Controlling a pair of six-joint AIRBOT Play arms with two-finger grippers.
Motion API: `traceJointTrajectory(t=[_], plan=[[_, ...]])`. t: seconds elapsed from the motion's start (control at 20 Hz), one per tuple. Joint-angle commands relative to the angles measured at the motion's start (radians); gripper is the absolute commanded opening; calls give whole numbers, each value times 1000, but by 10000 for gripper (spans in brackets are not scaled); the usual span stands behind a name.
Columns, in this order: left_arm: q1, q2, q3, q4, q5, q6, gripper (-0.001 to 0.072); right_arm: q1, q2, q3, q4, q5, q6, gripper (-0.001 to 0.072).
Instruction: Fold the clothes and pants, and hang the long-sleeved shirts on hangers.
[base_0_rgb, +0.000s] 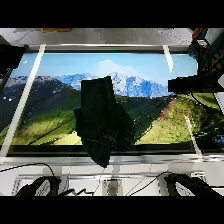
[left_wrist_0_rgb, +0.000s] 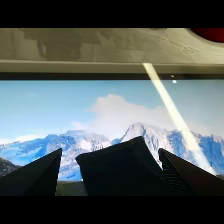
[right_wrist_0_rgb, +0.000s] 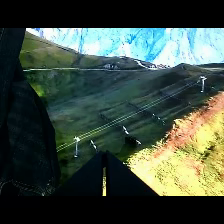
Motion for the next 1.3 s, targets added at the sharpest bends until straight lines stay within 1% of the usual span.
traceJointTrajectory(t=[0.0, 0.65, 0.8, 0.85, 0.9, 0.95, 1.0, 1.1, 1.15, 1.25], plan=[[1, 1, 0, 0, 0, 0, 695, 0, 1, 0, 0, 0, 0, 46], [1, 1, 0, 0, 0, 0, 695, 0, 1, 0, 19, 0, 0, 45], [0, 1, 0, -1, 0, 0, 695, 0, -2, 0, 17, -56, -8, 45], [0, 1, 0, -1, 0, -1, 695, 0, -5, 0, 13, -56, -45, 45], [0, 1, 0, -14, 1, -16, 696, 0, -13, -1, -3, -27, -126, 45], [0, 1, 0, -28, 1, -30, 695, -1, -23, -12, -20, 28, -203, 45], [0, 1, 0, -34, 1, -30, 696, -8, -29, -42, -20, 86, -258, 45], [0, 0, 0, -30, 1, -30, 695, -14, -28, -180, -8, 163, -320, 45], [0, 0, 0, -29, 0, -30, 695, -14, -23, -269, 15, 161, -331, 45], [0, 0, 0, -29, -9, -30, 695, -14, -15, -468, 147, 150, -386, 44]])
